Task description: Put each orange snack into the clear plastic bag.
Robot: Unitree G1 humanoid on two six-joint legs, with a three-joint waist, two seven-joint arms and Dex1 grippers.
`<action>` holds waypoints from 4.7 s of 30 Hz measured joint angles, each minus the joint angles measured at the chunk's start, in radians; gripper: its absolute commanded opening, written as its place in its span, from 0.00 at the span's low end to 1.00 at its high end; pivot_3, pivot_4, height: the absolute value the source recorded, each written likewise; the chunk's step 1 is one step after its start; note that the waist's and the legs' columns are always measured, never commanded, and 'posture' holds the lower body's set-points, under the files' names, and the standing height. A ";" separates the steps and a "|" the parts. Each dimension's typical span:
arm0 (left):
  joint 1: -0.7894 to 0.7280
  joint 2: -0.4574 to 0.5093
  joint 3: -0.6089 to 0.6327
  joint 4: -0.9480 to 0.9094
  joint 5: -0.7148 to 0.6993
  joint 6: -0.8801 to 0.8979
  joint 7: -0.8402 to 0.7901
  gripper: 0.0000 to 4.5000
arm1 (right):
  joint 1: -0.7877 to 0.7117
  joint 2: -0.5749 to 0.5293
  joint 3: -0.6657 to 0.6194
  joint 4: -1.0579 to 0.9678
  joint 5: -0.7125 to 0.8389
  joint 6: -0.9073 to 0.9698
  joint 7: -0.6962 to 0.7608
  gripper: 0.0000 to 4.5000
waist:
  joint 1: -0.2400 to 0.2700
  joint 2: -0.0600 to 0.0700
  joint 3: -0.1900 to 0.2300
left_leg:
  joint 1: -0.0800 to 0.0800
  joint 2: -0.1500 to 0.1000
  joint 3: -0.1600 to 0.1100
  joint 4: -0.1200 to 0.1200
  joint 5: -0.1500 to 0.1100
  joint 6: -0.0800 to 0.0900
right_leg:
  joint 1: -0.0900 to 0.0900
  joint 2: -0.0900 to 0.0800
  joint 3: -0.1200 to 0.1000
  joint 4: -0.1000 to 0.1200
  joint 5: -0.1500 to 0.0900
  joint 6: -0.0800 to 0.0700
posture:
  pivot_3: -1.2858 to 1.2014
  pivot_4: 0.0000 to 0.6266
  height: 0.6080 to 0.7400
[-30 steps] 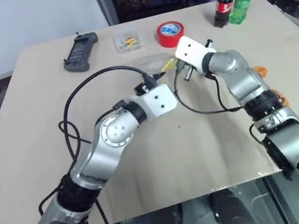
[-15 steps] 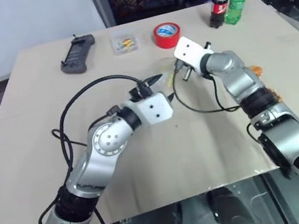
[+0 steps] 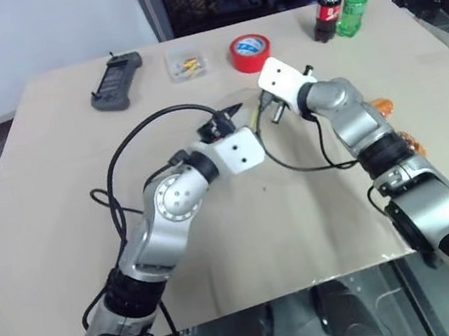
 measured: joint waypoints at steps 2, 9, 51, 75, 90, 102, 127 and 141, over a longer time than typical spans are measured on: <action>0.000 -0.007 0.000 0.001 0.006 0.000 -0.002 0.57 | 0.000 0.002 0.003 -0.002 -0.001 0.002 -0.001 0.00 | 0.000 0.000 0.000 | 0.000 0.000 0.000 0.000 0.000 0.000 | 0.000 0.000 0.000 0.000 0.000 0.000 | 0.52 0.24 1.00; -0.004 -0.017 0.000 0.013 0.008 -0.010 -0.019 0.02 | 0.000 0.006 0.005 -0.032 -0.006 0.015 -0.008 0.00 | 0.000 0.000 0.000 | 0.000 0.000 0.000 0.002 0.000 0.000 | 0.000 0.000 0.000 0.001 0.000 0.000 | 0.52 0.24 1.00; 0.070 0.010 0.402 0.514 -0.843 -0.470 -0.713 0.00 | 0.486 0.113 -0.222 -0.936 0.476 0.702 -0.100 0.01 | 0.001 0.000 -0.001 | -0.001 0.002 0.000 0.010 0.000 0.000 | 0.002 0.002 -0.001 0.005 0.002 -0.003 | 0.52 0.24 1.00; 0.160 0.046 0.392 0.428 -0.854 -0.429 -0.728 0.00 | 0.452 -0.009 0.085 -0.516 0.245 0.194 -0.177 0.01 | 0.004 0.000 -0.001 | 0.000 0.005 0.001 0.010 0.000 -0.001 | 0.001 0.004 -0.002 0.004 0.004 -0.005 | 0.52 0.24 1.00; 0.176 0.043 0.383 0.430 -0.771 -0.436 -0.666 0.00 | 0.402 -0.165 0.279 -0.353 -0.240 -0.457 -0.256 0.99 | 0.004 0.000 -0.001 | 0.001 0.008 0.002 0.010 0.000 -0.003 | 0.002 0.008 0.000 0.004 0.004 -0.006 | 0.52 0.24 1.00; 0.137 0.012 0.383 0.472 -0.689 -0.432 -0.518 0.00 | 0.724 -0.214 -0.184 -0.896 0.136 0.065 -0.074 0.99 | 0.031 0.000 -0.001 | 0.001 0.009 0.001 0.009 -0.001 -0.003 | 0.002 0.008 -0.001 0.003 0.004 -0.006 | 0.52 0.24 1.00; 0.123 -0.017 0.365 0.485 -0.780 -0.442 -0.651 0.00 | 0.982 -0.236 -0.597 -0.918 0.452 0.480 -0.037 0.25 | 0.030 0.001 -0.002 | 0.009 0.009 0.000 0.010 -0.003 0.001 | 0.013 0.004 -0.003 -0.001 0.004 -0.005 | 0.52 0.24 1.00; 0.172 -0.014 0.352 0.443 -0.784 -0.471 -0.698 0.00 | 0.678 -0.177 -0.195 -1.017 0.595 0.614 -0.014 0.25 | 0.034 0.001 -0.001 | 0.008 0.010 -0.003 0.010 -0.003 0.001 | 0.013 0.004 -0.006 -0.004 0.004 -0.006 | 0.52 0.24 1.00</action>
